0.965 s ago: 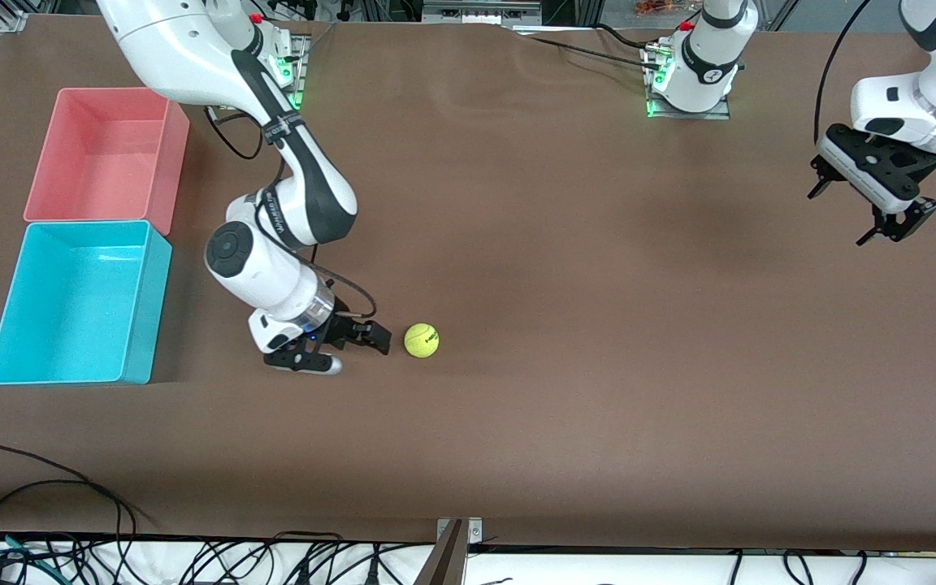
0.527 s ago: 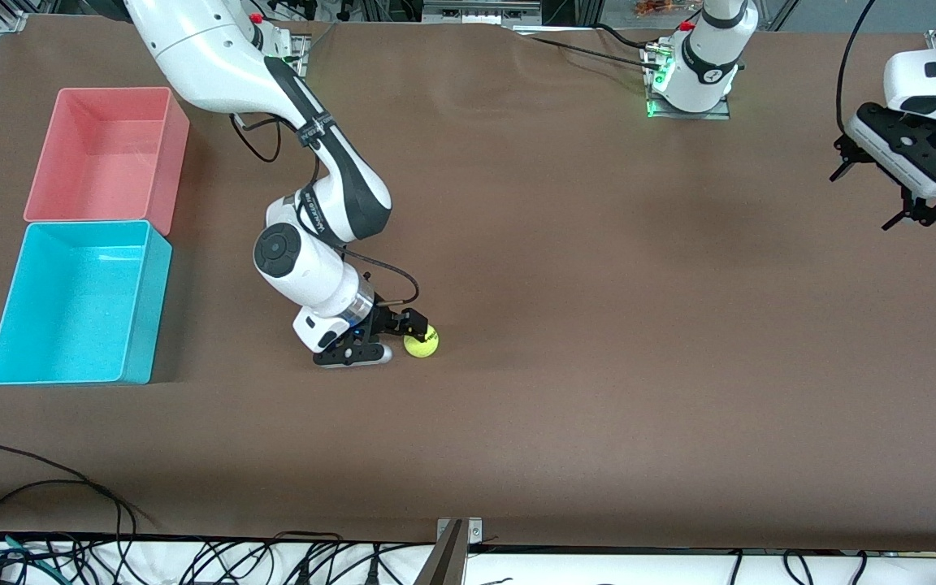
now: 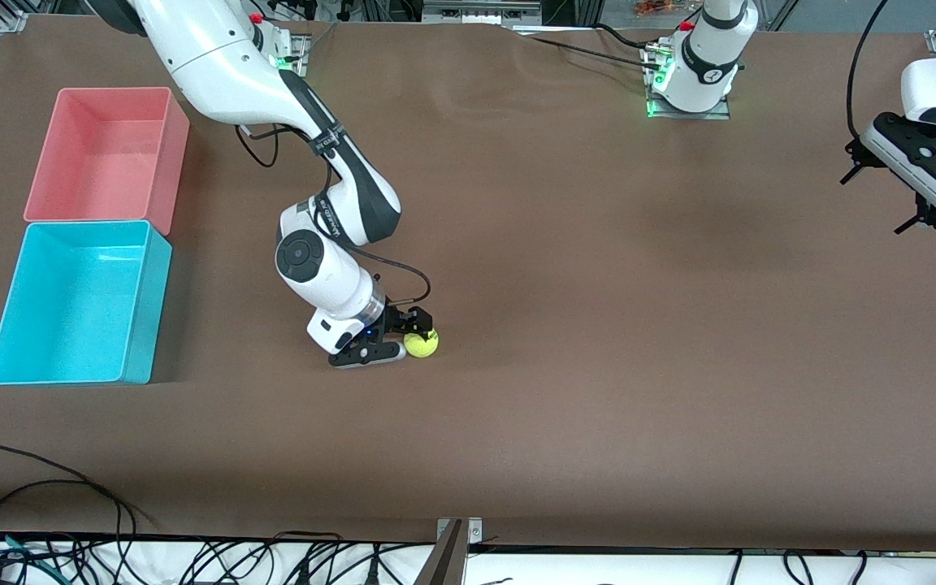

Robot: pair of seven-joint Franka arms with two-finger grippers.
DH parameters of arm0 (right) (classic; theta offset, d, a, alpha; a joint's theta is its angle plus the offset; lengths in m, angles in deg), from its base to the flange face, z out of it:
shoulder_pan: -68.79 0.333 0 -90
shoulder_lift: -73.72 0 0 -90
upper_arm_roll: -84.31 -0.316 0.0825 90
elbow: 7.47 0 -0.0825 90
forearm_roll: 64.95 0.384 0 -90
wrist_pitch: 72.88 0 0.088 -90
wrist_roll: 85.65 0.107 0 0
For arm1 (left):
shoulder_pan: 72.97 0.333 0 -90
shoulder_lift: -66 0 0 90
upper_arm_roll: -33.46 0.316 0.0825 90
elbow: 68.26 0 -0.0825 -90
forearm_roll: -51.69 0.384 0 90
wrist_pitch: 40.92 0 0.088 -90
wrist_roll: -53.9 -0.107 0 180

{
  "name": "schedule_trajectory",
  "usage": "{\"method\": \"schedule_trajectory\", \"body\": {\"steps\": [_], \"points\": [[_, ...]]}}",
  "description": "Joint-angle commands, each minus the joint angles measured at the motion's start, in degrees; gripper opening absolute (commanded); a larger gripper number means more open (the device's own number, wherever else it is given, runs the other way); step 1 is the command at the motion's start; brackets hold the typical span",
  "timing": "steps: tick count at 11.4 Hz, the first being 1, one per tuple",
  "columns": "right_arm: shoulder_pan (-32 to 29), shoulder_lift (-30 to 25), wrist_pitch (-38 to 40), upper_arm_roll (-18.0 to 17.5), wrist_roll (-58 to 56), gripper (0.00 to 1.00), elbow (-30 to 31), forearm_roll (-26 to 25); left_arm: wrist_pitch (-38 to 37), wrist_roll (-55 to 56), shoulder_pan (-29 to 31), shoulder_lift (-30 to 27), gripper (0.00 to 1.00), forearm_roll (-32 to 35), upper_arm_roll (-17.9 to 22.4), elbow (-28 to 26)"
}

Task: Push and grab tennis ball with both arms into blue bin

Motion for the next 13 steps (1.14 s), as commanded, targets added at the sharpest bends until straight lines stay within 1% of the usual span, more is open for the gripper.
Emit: {"method": "schedule_trajectory", "body": {"steps": [1, 2, 5, 7, 9, 13], "points": [[0.4, 1.1, -0.1, -0.3, 0.5, 1.00, -1.8, -0.6, -4.1, 6.5, 0.4, 0.8, 1.00, 0.4, -0.2, 4.0], [0.9, 1.5, -0.2, -0.3, 0.5, 1.00, -1.8, -0.6, -5.8, 9.7, 0.4, 0.7, 1.00, 0.3, -0.2, 4.9], [1.7, 2.8, -0.7, -0.3, 1.7, 1.00, -2.7, -0.7, -12.2, 27.8, 0.2, 0.7, 1.00, 0.2, -0.7, 7.7], [2.2, 4.5, -0.7, -0.3, 1.9, 1.00, -4.0, -0.7, -14.7, 31.9, -0.5, 0.7, 1.00, 0.2, -1.0, 9.7], [2.4, 5.5, -1.8, -0.2, 1.9, 1.00, -4.3, -0.7, -17.9, 34.9, -0.6, 1.2, 1.00, 0.2, -2.2, 11.9], [2.2, 6.8, -2.7, 0.0, 1.7, 1.00, -4.9, -0.9, -23.1, 44.8, -0.8, 4.1, 1.00, 0.2, -4.8, 17.0]]}}
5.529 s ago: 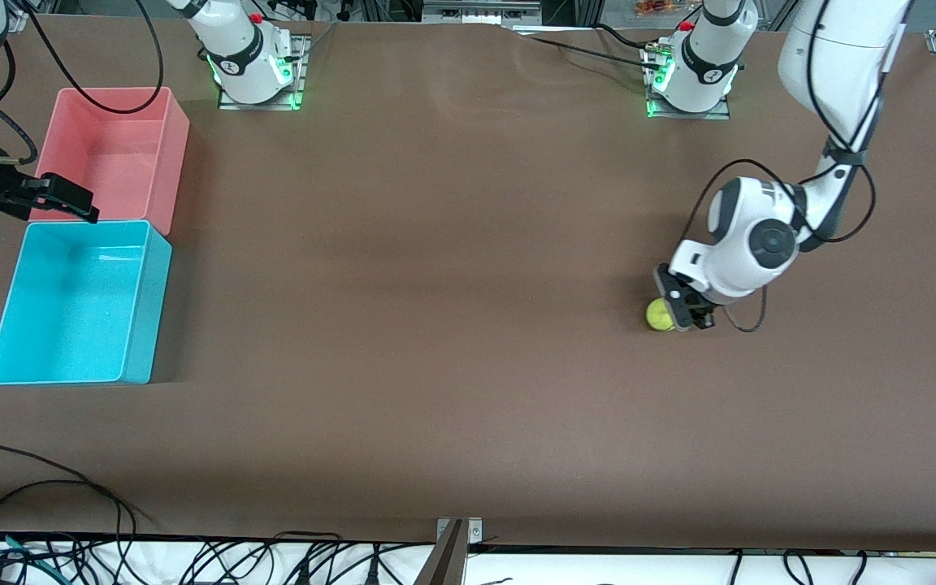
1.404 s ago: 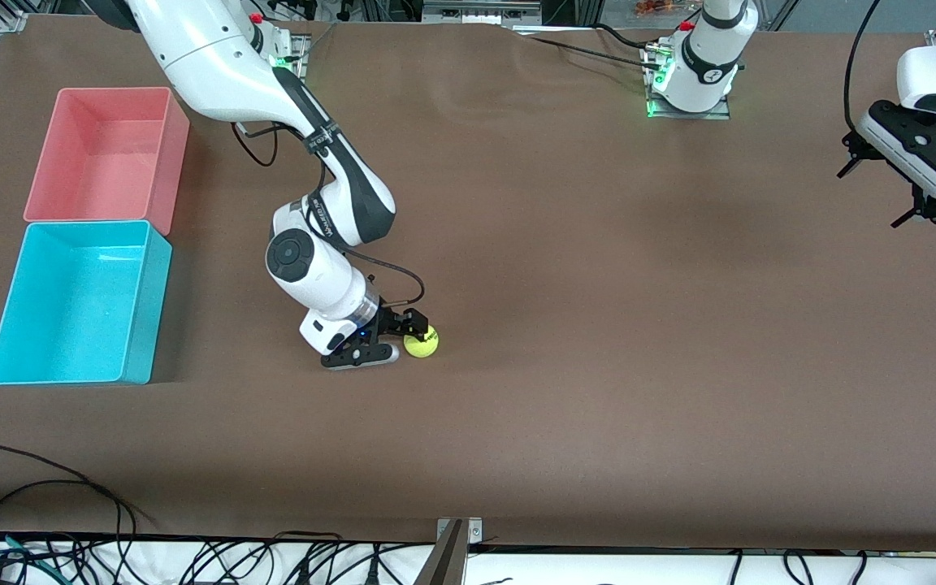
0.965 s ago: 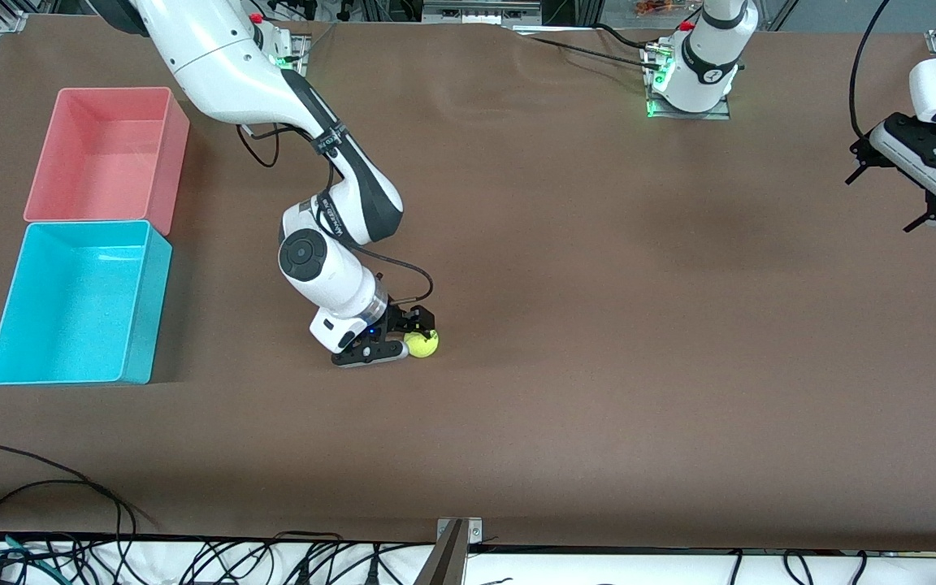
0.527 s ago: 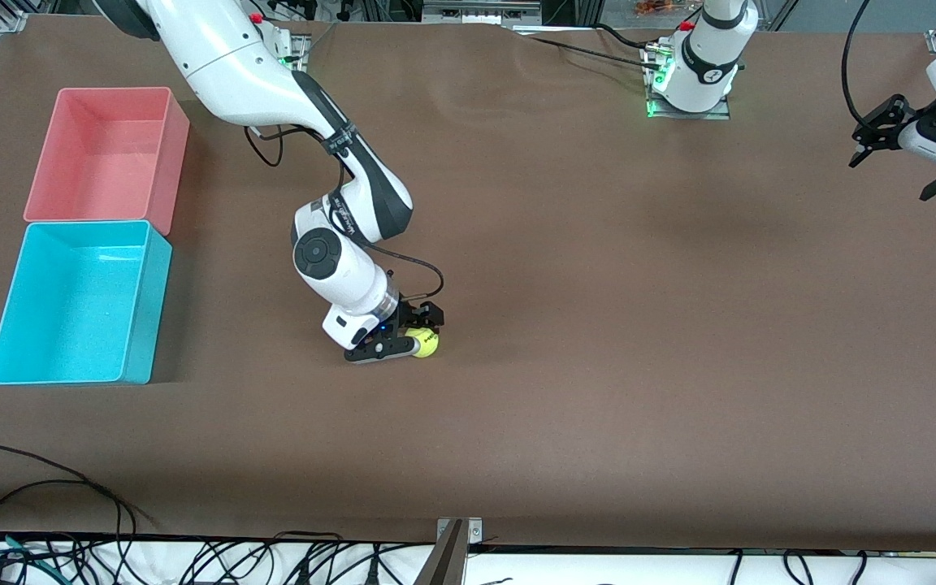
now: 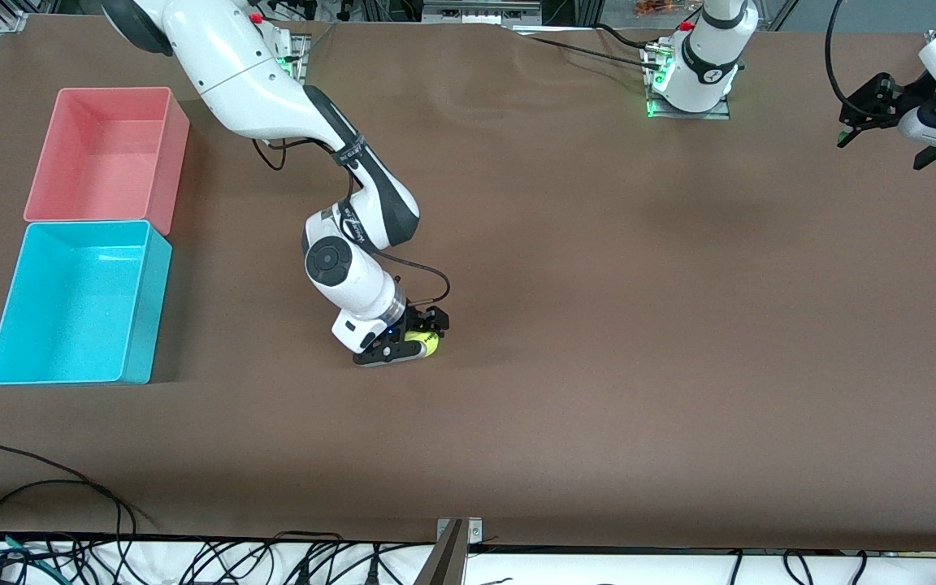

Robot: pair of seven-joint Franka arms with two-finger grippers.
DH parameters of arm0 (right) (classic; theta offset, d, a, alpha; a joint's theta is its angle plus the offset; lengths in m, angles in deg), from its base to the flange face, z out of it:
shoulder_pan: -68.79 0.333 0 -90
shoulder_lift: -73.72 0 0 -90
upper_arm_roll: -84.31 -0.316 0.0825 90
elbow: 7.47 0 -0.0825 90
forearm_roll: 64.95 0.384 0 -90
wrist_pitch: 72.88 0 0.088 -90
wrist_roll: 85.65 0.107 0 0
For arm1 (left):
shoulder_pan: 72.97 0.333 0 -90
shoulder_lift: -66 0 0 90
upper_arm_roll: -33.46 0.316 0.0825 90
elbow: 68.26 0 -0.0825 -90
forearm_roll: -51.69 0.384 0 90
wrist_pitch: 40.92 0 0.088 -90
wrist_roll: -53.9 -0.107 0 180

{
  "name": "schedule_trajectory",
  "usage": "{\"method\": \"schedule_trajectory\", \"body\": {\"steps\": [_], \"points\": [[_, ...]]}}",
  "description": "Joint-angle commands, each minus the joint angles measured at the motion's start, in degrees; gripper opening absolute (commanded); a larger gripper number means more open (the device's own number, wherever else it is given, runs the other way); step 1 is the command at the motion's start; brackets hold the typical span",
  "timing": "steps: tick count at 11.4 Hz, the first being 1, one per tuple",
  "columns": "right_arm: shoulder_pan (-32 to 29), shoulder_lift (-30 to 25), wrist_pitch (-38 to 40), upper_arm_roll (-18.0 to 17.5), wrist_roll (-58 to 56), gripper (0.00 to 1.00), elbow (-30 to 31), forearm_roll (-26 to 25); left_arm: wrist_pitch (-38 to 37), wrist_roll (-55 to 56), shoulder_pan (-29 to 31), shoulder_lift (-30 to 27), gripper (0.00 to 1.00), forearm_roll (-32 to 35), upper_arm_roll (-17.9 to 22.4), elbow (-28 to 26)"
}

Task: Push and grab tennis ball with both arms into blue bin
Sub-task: 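Lift the ball with the right gripper and carry it over the blue bin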

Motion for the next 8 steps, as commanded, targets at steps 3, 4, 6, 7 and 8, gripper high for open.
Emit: {"method": "schedule_trajectory", "body": {"steps": [3, 4, 6, 7, 8], "points": [[0.2, 2.6, -0.6, 0.0, 2.1, 1.00, -3.0, -0.7, -6.3, 10.4, -0.4, 4.5, 1.00, 0.2, -3.3, 7.2], [0.4, 2.8, -2.3, 0.0, 3.0, 1.00, -3.1, -1.0, -6.5, 11.1, -0.5, 4.6, 1.00, 0.3, -3.3, 7.2], [0.4, 2.8, -2.6, 0.0, 3.0, 0.89, -3.1, -1.1, -6.5, 11.1, -0.5, 4.7, 1.00, 0.2, -3.3, 7.5], [0.4, 2.8, -2.7, 0.0, 3.0, 0.85, -3.0, -1.2, -6.5, 11.0, -0.5, 4.7, 1.00, 0.2, -3.2, 7.5], [0.4, 2.8, -2.7, 0.0, 2.9, 0.78, -3.0, -1.2, -6.5, 11.1, -0.6, 4.7, 1.00, -0.5, -2.9, 7.5]]}}
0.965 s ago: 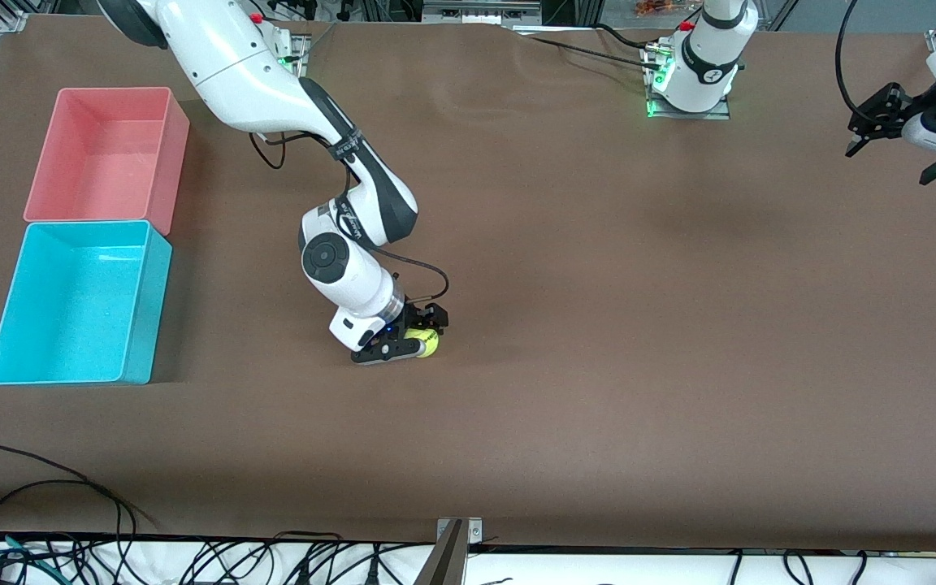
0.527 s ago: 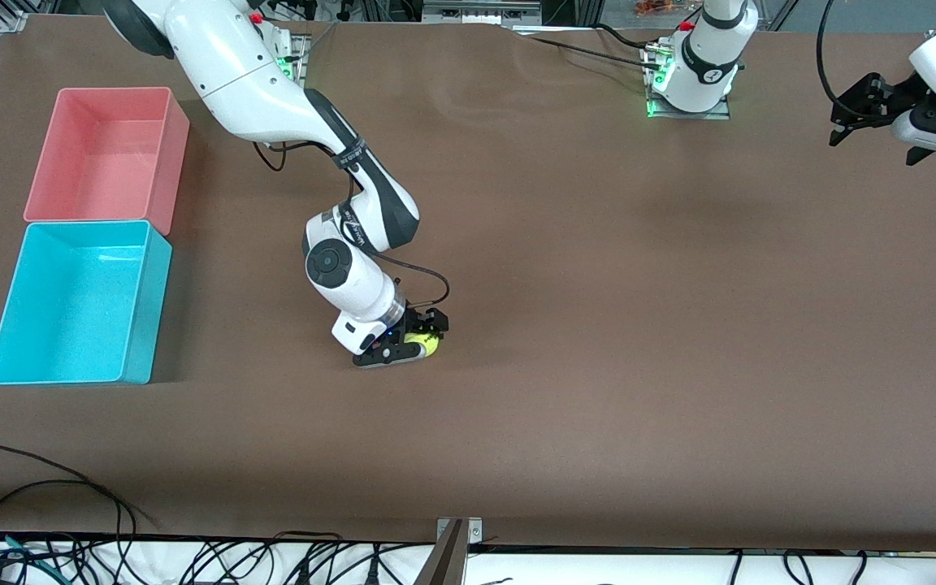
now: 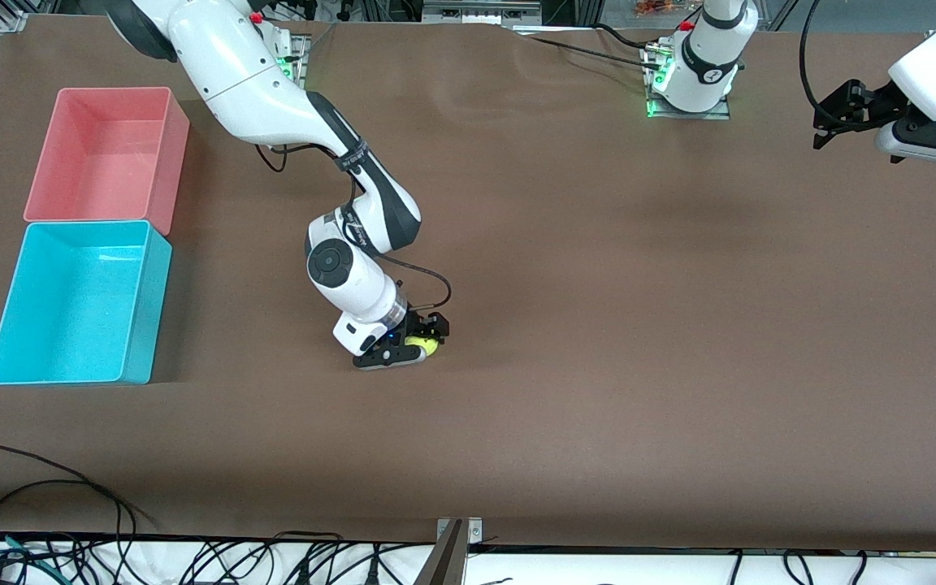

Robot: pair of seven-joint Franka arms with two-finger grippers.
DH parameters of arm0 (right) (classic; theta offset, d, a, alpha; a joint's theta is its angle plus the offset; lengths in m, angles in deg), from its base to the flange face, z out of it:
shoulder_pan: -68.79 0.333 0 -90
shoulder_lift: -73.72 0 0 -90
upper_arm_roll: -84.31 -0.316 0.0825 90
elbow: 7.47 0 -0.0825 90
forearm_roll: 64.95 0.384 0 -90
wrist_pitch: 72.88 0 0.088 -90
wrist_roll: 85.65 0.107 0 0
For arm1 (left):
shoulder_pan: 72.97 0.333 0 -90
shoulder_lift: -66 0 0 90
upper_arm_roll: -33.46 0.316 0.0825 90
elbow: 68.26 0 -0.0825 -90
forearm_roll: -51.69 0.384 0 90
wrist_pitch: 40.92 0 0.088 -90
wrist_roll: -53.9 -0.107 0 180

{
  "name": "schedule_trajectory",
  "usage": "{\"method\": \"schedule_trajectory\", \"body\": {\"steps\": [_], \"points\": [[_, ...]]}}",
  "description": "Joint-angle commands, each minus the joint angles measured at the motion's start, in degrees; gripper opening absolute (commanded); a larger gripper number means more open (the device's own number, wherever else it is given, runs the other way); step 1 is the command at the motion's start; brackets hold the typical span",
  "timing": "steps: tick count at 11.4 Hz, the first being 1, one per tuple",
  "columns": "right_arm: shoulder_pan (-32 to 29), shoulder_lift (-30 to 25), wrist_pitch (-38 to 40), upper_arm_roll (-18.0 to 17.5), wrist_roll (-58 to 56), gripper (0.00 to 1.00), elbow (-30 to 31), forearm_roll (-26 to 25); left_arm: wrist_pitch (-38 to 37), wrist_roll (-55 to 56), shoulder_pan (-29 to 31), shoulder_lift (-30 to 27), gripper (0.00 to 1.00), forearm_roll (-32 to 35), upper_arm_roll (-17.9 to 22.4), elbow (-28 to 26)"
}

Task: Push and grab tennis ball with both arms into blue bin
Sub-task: 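Lift the ball with the right gripper and carry it over the blue bin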

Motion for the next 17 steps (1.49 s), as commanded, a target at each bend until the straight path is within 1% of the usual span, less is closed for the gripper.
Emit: {"method": "schedule_trajectory", "body": {"steps": [1, 2, 3, 5, 6, 7, 8, 9, 11, 12, 13, 14, 16, 17], "points": [[0.2, 1.4, -0.5, -0.1, 1.1, 0.66, -2.0, -1.3, -1.7, 1.0, -1.2, 1.2, 1.00, -1.3, 2.0, 2.4], [0.2, 1.4, -0.5, -0.1, 1.0, 0.52, -2.0, -1.3, -1.7, 0.9, -4.4, 1.2, 1.00, -1.7, 5.4, 2.3], [0.0, 1.4, -0.5, 0.0, 0.4, 0.35, -2.0, -1.5, -1.7, 0.9, -6.1, 1.2, 1.00, -1.8, 7.1, 2.2], [-0.3, 1.1, -0.1, 0.0, 0.1, 0.01, -2.0, -1.4, -1.6, 0.4, -5.9, 2.4, 1.00, -1.9, 6.9, 1.9], [-0.4, 0.9, 0.3, 0.1, 0.2, 0.00, -2.0, -1.5, -1.6, 0.4, -6.1, 2.6, 1.00, -1.8, 6.7, 2.0], [-0.4, 0.7, 1.6, 1.1, 0.1, 0.00, -1.8, -1.5, -1.7, 0.6, -6.7, 2.8, 1.00, -1.8, 6.7, 2.4], [-0.4, -0.3, 4.8, 2.2, 0.1, 0.00, -2.0, -1.4, -1.7, 0.6, -6.6, 2.8, 1.00, -1.8, 6.7, 2.4], [-0.4, -1.7, 8.7, 2.6, 0.5, 0.00, -2.2, -1.2, -1.7, 0.8, -6.7, 2.8, 1.00, -1.8, 6.6, 2.4], [-0.4, -4.2, 13.4, 5.2, 0.1, 0.00, -2.2, -1.3, -1.7, 0.8, -6.7, 2.7, 1.00, -1.8, 6.6, 2.4], [-0.4, -5.3, 17.4, 6.0, 0.1, 0.00, -2.2, -1.3, -1.7, 0.8, -6.6, 2.7, 1.00, -1.8, 6.6, 2.4], [-0.4, -6.6, 20.1, 7.4, 0.0, 0.00, -2.2, -1.5, -1.7, 0.6, -6.6, 2.7, 1.00, -1.8, 6.6, 2.6], [-0.3, -7.5, 21.2, 9.1, -1.8, 0.00, -2.0, -2.0, -1.7, 0.6, -6.7, 2.8, 1.00, -1.8, 6.5, 3.6], [-0.3, -9.4, 27.7, 12.8, -7.9, 0.00, -2.1, -1.6, -1.7, 0.6, -6.9, 2.9, 1.00, -1.8, 6.4, 4.2], [-0.3, -10.5, 30.0, 14.2, -8.8, 0.00, -2.1, -1.6, -1.7, 0.6, -6.9, 2.9, 1.00, -1.8, 6.3, 4.2]]}}
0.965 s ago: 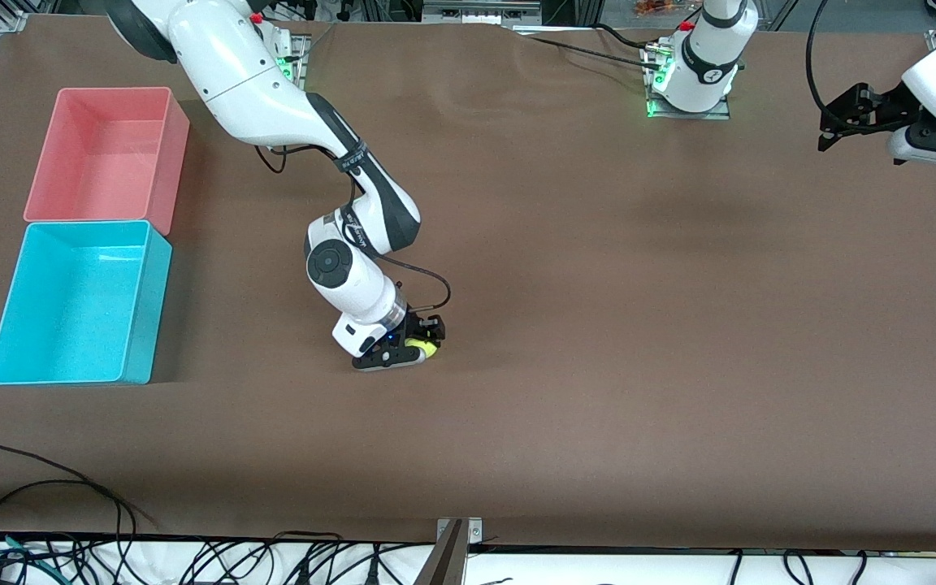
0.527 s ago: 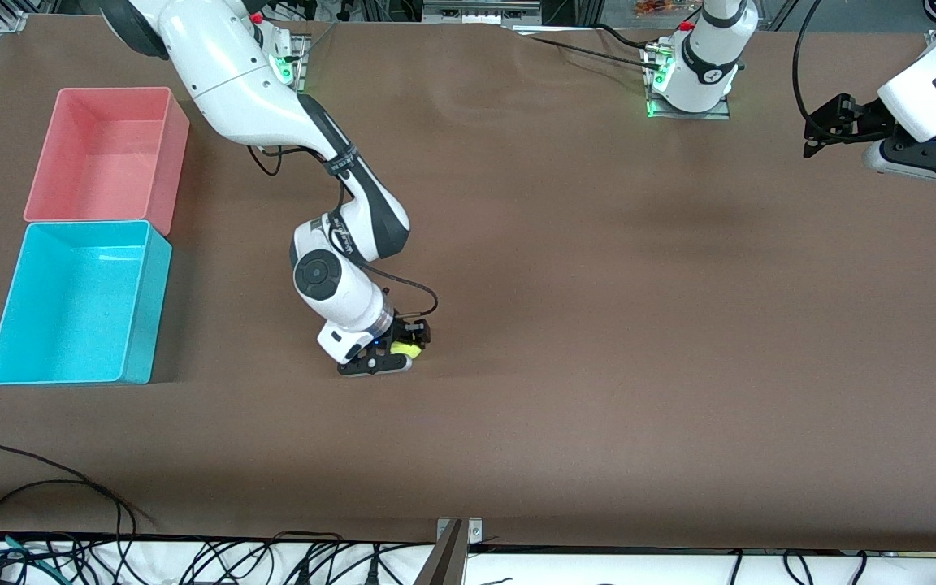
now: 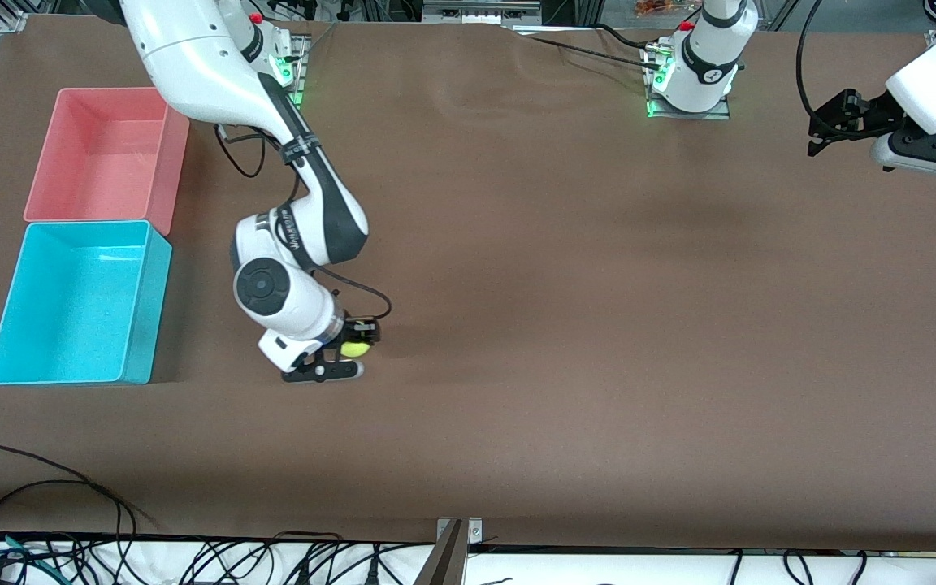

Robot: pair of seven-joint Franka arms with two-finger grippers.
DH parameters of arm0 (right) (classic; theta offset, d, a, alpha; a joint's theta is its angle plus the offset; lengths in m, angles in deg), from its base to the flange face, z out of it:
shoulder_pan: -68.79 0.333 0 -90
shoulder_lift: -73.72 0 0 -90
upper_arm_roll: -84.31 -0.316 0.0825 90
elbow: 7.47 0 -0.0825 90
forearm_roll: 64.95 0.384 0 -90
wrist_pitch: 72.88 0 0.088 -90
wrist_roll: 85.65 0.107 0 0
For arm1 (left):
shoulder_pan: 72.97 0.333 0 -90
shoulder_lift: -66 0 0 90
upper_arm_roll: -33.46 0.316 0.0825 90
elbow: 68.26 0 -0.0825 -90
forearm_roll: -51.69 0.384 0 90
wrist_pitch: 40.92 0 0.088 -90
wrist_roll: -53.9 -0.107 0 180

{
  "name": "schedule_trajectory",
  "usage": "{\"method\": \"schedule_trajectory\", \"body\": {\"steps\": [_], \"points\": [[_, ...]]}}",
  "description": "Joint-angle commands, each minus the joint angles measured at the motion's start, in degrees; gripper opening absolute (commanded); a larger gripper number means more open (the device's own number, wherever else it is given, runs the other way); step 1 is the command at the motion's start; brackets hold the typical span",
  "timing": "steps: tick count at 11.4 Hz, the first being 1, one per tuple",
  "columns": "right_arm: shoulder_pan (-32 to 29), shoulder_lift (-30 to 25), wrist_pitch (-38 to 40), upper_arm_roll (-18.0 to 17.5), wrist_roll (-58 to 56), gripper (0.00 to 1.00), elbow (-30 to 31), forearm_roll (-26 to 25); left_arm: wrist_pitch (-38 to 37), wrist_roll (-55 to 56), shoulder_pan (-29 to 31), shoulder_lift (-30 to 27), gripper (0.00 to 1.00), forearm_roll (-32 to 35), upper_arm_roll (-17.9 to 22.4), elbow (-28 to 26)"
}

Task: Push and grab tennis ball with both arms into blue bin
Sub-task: 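Lift the ball with the right gripper and carry it over the blue bin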

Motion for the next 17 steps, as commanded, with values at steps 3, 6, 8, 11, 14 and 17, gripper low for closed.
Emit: {"method": "schedule_trajectory", "body": {"steps": [3, 6, 8, 11, 14, 17], "points": [[0.0, -6.1, 13.6, 8.1, -7.0, 0.00, 0.8, -0.3, -1.4, 0.5, -0.4, 0.9, 1.00, -0.9, 0.3, 2.3], [-3.0, -7.6, 15.8, 12.1, -15.1, 0.00, 2.1, 0.3, -1.4, 0.4, -0.1, 0.8, 1.00, -0.9, 0.3, 2.2], [-7.3, -9.1, 17.1, 12.1, -19.2, 0.00, 3.6, 1.6, -1.5, 0.5, -0.1, 0.9, 1.00, -0.9, 0.3, 2.2], [-11.5, -11.0, 18.3, 12.3, -25.6, 0.00, 5.2, 2.0, -1.5, 0.6, -0.2, 0.8, 1.00, -0.9, 0.3, 2.2], [-16.1, -11.4, 18.5, 13.1, -30.7, 0.00, 6.4, 2.0, -1.5, 0.7, -0.2, 0.8, 1.00, -0.9, 0.3, 2.2], [-20.0, -11.2, 18.0, 13.8, -36.2, 0.00, 7.2, 1.4, -1.7, 0.8, -0.2, 0.8, 1.00, -0.9, 0.2, 2.2]]}}
